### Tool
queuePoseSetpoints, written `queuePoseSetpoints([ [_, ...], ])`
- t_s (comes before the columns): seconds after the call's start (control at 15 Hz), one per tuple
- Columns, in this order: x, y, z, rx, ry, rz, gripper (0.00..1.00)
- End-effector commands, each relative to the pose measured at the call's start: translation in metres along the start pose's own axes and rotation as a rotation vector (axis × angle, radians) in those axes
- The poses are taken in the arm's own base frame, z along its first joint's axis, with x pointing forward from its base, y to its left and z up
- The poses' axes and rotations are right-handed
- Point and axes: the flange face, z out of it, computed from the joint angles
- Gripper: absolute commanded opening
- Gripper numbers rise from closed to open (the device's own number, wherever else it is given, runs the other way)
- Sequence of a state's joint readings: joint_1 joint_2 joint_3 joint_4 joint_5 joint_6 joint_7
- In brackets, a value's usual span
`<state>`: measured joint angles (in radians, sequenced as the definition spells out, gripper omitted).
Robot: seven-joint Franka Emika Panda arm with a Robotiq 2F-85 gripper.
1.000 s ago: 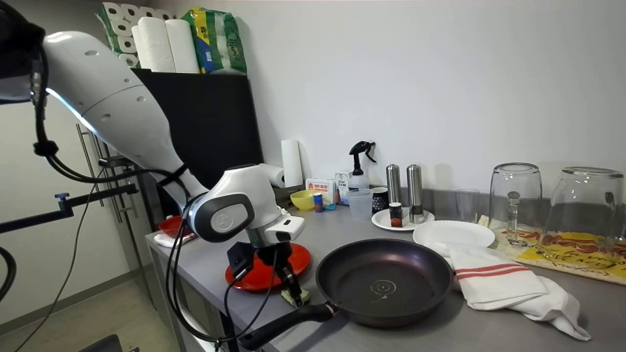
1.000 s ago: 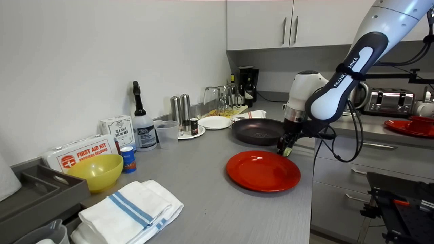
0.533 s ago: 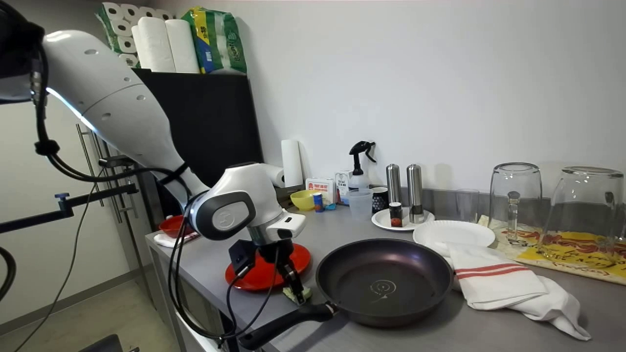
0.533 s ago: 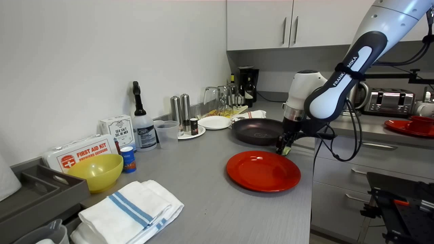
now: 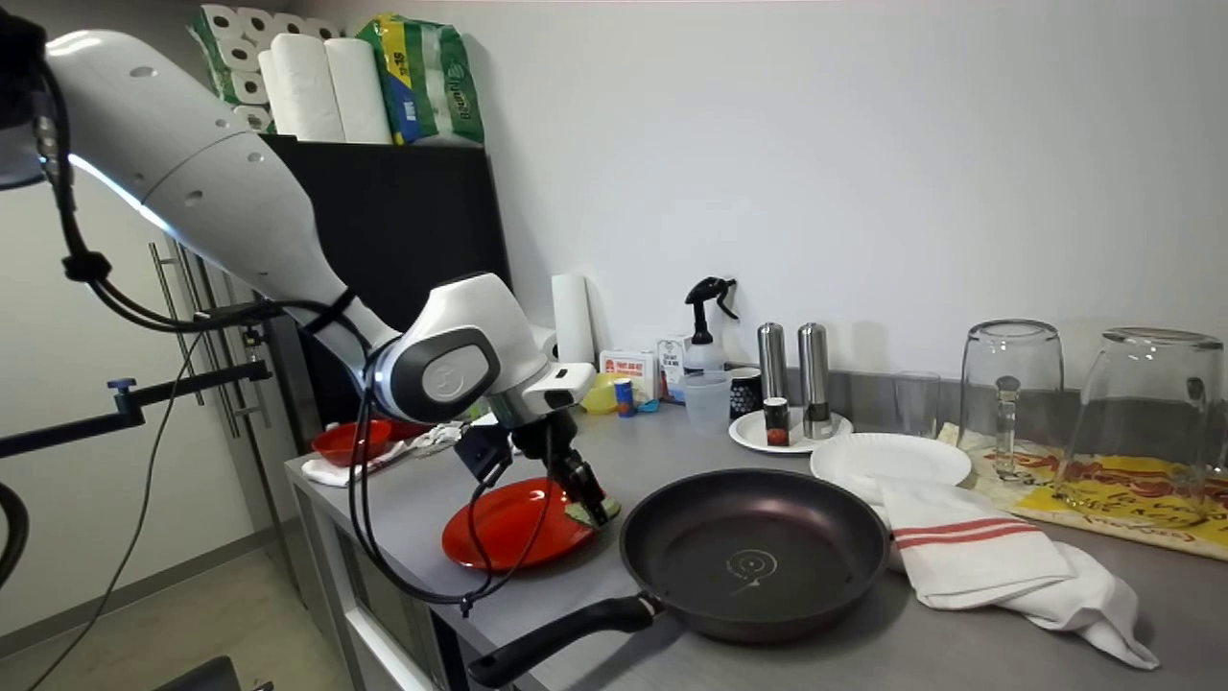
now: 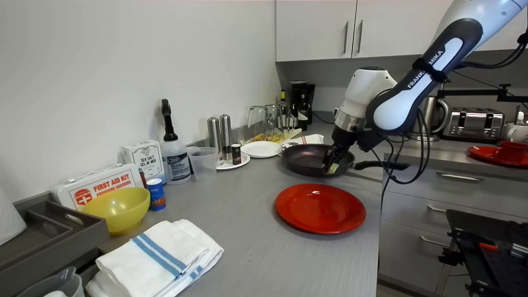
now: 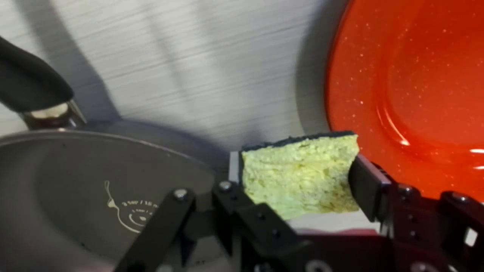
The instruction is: Pick up the sponge and clean the plate
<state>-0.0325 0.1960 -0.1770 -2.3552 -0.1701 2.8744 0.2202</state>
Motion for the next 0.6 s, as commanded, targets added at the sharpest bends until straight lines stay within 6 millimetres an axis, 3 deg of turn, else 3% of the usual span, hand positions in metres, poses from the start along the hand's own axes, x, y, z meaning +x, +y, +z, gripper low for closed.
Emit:
queuePoseSetpoints([
  [0.0,0.010,-0.020,-0.012,-0.010,0.071,0.019,0.43],
  [0.53,-0.002,-0.093,-0.015,0.046,0.048,0.158,0.43],
])
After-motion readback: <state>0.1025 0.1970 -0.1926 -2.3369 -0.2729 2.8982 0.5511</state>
